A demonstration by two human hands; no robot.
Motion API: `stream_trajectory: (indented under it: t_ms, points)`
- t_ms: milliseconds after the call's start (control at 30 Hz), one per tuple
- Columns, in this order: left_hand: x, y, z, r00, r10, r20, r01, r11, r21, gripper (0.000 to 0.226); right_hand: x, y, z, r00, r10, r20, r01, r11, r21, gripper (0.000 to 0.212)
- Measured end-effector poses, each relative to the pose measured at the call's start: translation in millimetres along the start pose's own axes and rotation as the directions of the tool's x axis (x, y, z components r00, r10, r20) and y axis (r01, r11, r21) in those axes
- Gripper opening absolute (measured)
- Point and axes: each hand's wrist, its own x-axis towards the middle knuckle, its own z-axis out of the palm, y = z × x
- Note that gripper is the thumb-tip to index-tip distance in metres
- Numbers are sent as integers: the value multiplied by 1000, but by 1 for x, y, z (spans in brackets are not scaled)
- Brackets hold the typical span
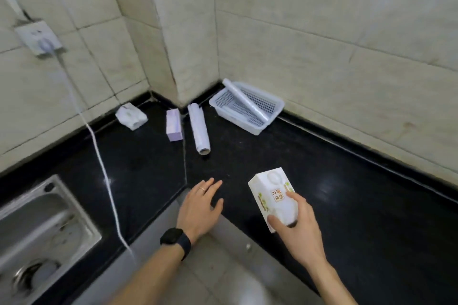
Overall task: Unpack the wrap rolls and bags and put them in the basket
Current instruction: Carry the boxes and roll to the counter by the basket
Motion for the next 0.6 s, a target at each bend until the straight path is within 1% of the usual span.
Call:
stream_trajectory:
  t_ms: [100, 233, 400, 600]
  points:
    - [0, -37, -30, 999, -24, -44, 25, 1000, 5, 53, 9, -33, 34, 998, -47, 31, 48, 999, -25, 77]
    - [14, -69, -55, 994, -77, -84, 76, 997, -17, 53, 30, -66, 64, 994, -84, 65, 88, 994, -71, 76]
    - [43, -98, -65, 990, -116, -83, 114, 993, -29, 55, 74, -90, 91, 993, -86, 86, 97, 986, -132, 75]
    - [102, -122, -70, 983, -173, -60, 171, 985, -31, 56, 149, -106, 116, 992, -78, 103, 97, 976, -193, 76]
